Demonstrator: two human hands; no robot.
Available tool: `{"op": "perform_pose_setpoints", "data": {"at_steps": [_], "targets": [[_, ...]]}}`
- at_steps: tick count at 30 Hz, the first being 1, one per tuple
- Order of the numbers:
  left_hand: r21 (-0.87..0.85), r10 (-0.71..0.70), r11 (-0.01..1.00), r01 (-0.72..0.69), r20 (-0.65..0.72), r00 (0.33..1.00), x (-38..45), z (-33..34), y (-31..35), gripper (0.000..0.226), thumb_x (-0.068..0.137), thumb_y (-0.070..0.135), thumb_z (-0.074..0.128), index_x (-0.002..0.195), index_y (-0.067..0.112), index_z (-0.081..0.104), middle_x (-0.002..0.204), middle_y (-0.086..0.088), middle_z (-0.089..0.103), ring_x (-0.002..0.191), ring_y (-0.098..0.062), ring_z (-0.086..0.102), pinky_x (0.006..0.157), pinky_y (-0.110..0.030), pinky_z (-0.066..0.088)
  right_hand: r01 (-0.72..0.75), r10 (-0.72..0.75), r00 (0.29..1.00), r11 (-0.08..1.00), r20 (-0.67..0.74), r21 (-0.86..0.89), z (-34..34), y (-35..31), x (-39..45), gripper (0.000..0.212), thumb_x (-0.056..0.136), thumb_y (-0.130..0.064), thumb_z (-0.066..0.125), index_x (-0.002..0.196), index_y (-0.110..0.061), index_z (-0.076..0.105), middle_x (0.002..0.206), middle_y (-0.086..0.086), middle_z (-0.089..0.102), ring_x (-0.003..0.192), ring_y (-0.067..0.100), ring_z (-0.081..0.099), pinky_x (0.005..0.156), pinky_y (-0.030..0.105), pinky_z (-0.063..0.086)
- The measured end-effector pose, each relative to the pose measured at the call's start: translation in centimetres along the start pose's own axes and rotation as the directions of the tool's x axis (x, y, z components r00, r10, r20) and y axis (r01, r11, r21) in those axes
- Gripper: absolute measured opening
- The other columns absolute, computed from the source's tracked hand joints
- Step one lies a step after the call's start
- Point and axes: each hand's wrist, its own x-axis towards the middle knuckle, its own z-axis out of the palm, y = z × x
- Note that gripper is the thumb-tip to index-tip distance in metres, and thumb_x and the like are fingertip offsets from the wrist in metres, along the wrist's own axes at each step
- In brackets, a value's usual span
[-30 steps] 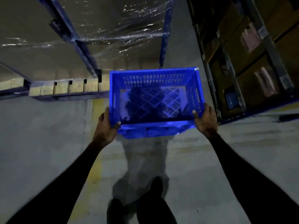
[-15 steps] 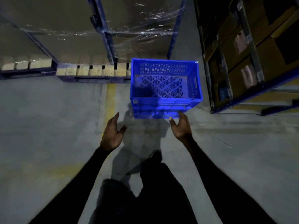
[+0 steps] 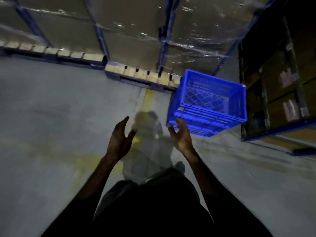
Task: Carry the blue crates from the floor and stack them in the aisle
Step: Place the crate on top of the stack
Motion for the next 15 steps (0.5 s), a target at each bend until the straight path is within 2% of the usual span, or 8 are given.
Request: {"op": "perform_pose_setpoints", "data": {"at_steps": [3, 6, 12, 15], "targets": [[-0.098, -0.061, 0.994, 0.052, -0.1, 0.993, -0.9, -4.8, -3.5, 0.07, 0.097, 0.055, 0.058, 0.158, 0.027, 0.036, 0.16, -0.002, 0.042, 0.138, -0.027, 0.05, 0.108, -0.053, 0.046, 0.076, -0.076, 0.991, 0.997, 0.112, 0.007, 4.6, -4.3, -0.1, 0.057, 0.096, -0.034, 0.064, 0.144, -0.008, 0.047, 0.145, 0.012, 0.052, 0.133, 0.027, 0.051, 0.113, 0.033, 0.037], [-0.172, -0.162, 0.976, 0.131, -0.182, 0.97, -1.3, -9.6, -6.5, 0.069, 0.097, 0.054, 0.059, 0.156, 0.026, 0.039, 0.159, -0.001, 0.043, 0.134, -0.027, 0.054, 0.106, -0.054, 0.047, 0.146, -0.146, 0.964, 0.989, 0.221, 0.015, 8.7, -9.0, -0.4, 0.057, 0.097, -0.038, 0.06, 0.146, -0.015, 0.045, 0.148, 0.006, 0.049, 0.132, 0.024, 0.052, 0.108, 0.045, 0.043], [-0.216, -0.269, 0.954, 0.21, -0.298, 0.916, 0.7, -17.4, -10.8, 0.065, 0.1, 0.049, 0.058, 0.157, 0.028, 0.036, 0.16, 0.001, 0.041, 0.136, -0.024, 0.051, 0.105, -0.052, 0.049, 0.298, -0.282, 0.878, 0.954, 0.386, 0.021, 17.1, -18.3, 1.8, 0.059, 0.098, -0.038, 0.058, 0.15, -0.016, 0.04, 0.152, 0.003, 0.045, 0.136, 0.018, 0.047, 0.11, 0.038, 0.041], [-0.249, -0.344, 0.932, 0.263, -0.385, 0.856, 2.1, -21.8, -13.3, 0.066, 0.1, 0.052, 0.057, 0.157, 0.029, 0.035, 0.161, 0.002, 0.039, 0.137, -0.023, 0.05, 0.104, -0.052, 0.05, 0.361, -0.334, 0.799, 0.931, 0.5, 0.044, 22.8, -23.4, 3.9, 0.059, 0.099, -0.041, 0.057, 0.15, -0.018, 0.039, 0.153, 0.002, 0.045, 0.137, 0.018, 0.045, 0.11, 0.038, 0.042]]}}
